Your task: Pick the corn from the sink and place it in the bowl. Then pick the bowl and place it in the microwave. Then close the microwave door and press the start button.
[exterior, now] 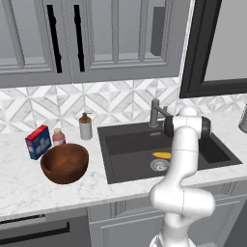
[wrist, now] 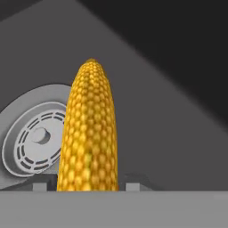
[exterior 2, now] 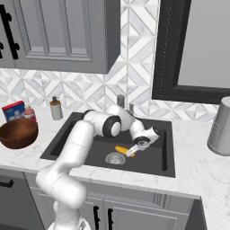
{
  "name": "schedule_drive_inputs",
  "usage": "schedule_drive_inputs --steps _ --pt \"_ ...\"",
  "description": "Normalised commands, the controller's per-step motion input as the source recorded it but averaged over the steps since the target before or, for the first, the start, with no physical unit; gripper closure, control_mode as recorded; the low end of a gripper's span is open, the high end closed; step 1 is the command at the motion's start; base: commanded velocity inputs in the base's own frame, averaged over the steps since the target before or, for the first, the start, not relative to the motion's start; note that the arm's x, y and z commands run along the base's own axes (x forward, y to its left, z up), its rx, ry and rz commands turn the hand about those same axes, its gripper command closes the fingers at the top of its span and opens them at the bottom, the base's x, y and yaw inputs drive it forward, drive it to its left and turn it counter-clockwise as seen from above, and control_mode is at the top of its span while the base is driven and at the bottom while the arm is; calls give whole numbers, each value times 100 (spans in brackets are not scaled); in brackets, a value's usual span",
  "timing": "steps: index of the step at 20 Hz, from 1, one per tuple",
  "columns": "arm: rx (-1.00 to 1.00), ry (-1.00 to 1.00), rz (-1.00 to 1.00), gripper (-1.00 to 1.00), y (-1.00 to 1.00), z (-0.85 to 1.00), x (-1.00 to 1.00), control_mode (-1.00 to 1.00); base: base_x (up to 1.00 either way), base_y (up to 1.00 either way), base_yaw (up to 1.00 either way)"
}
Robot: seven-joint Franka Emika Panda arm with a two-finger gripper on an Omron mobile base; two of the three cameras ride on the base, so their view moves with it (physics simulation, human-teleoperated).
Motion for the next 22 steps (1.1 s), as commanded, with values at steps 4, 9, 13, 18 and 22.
schedule_drive_inputs --steps 4,9,13,18,22 --pt "-5 0 5 100 0 -51 1 -100 0 0 0" --pt "0 -13 9 100 0 18 -70 -100 0 0 0" --pt "0 -13 11 100 -1 95 -50 -100 0 0 0" --pt "0 -10 18 100 -3 100 -45 -100 0 0 0" --pt "0 -17 17 100 -4 97 -90 -100 0 0 0"
